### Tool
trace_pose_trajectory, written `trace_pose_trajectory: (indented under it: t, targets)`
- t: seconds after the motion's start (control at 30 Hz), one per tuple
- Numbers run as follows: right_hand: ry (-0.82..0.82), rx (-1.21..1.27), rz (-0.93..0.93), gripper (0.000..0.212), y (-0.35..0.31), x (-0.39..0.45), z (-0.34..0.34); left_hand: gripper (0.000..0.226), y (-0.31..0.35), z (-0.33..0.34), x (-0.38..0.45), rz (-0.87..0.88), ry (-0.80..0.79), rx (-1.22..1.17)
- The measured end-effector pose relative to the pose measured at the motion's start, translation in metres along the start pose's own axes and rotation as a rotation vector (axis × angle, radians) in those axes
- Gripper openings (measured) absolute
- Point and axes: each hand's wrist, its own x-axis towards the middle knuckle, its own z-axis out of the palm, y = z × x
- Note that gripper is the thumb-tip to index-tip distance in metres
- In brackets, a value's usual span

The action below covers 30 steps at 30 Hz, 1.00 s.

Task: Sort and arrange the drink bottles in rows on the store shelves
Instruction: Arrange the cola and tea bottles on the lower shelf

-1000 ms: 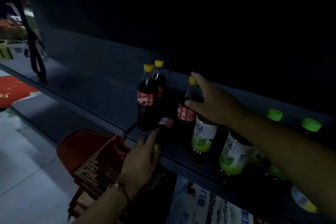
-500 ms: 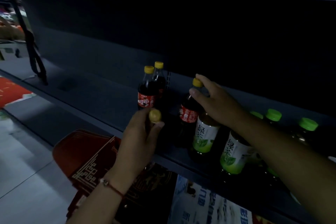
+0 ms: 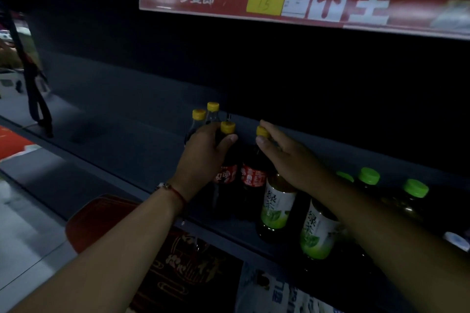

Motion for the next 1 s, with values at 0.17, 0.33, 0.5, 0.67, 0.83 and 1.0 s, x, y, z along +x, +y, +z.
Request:
trace_pose_trajectory:
  t: [0.17,0.33,0.5,0.67,0.83,1.0]
  targets:
    - [-0.043,0.025,0.026,0.06,0.002,0.0,-0.007,0.017,-0.007,0.006,0.009,0.035,-0.013,0.044]
    - [-0.109,0.016,0.044,0.06,0.0,0.0,-0.012,0.023,-0.006,0.003,0.011,0.042,-0.051,0.198]
    - [-0.153,-0.043,0.067,0.063,-0.007,0.003,-0.013,0.039,0.0,-0.006,0.004,0.048,-0.12,0.276]
    - [-0.169,-0.166,0.03,0.066,-0.013,-0.011,-0.023,0.065,0.006,-0.024,-0.018,0.0,-0.207,0.275]
    - [-0.14,-0.447,-0.129,0.061,-0.002,-0.053,-0.047,0.051,0.035,-0.03,-0.043,0.207,-0.178,0.355]
    - [-0.184,-0.74,-0.182,0.056,0.016,-0.091,-0.071,0.068,0.069,0.013,-0.032,0.819,-0.261,0.742]
